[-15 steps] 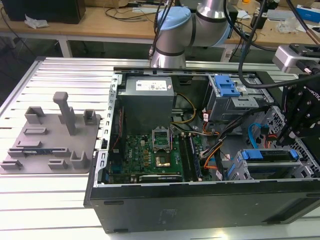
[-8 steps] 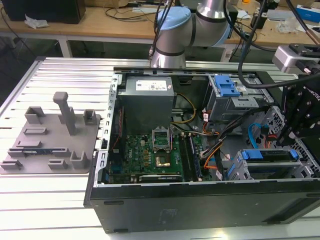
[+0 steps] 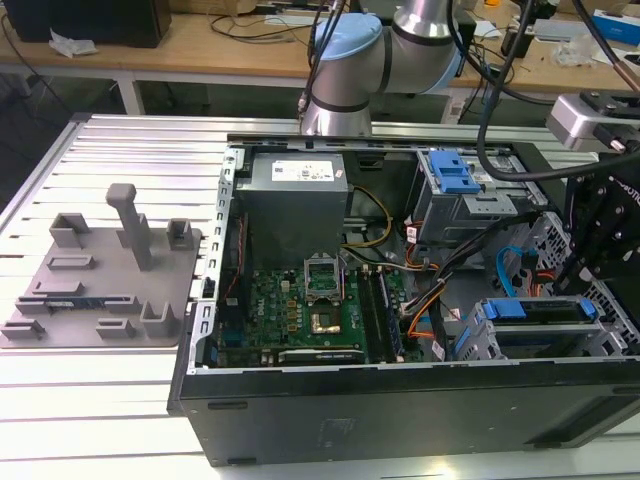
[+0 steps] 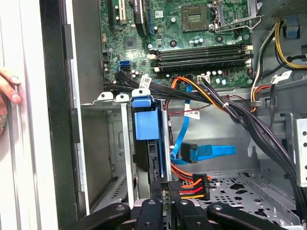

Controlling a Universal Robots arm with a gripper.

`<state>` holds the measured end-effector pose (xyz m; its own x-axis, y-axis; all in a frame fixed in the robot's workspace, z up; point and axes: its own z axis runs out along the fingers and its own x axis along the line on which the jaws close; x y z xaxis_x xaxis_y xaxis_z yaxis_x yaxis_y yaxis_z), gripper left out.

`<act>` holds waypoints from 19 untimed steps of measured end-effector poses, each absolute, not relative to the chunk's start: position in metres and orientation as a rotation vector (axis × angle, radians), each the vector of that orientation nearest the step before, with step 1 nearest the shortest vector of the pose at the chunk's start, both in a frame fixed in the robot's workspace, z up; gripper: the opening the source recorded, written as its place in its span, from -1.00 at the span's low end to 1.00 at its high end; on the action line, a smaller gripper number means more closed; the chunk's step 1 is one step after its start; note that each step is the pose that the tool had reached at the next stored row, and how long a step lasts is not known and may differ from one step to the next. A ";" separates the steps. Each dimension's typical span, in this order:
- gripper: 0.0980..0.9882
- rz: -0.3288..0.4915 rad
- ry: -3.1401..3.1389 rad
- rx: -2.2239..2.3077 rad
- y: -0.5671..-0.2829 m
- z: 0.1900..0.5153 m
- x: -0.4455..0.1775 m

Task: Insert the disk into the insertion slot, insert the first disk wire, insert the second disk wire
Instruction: 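Insert the first disk wire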

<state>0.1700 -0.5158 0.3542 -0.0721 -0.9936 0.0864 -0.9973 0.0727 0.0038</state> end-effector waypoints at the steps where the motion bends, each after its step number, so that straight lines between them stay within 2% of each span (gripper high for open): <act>1: -0.85 0.086 -2.251 2.094 -0.516 0.354 0.170; 19: -0.85 0.086 -2.273 2.069 -0.515 0.352 0.170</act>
<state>0.1697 -0.5145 0.3522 -0.0931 -0.9919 0.0868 -0.9956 0.0938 0.0038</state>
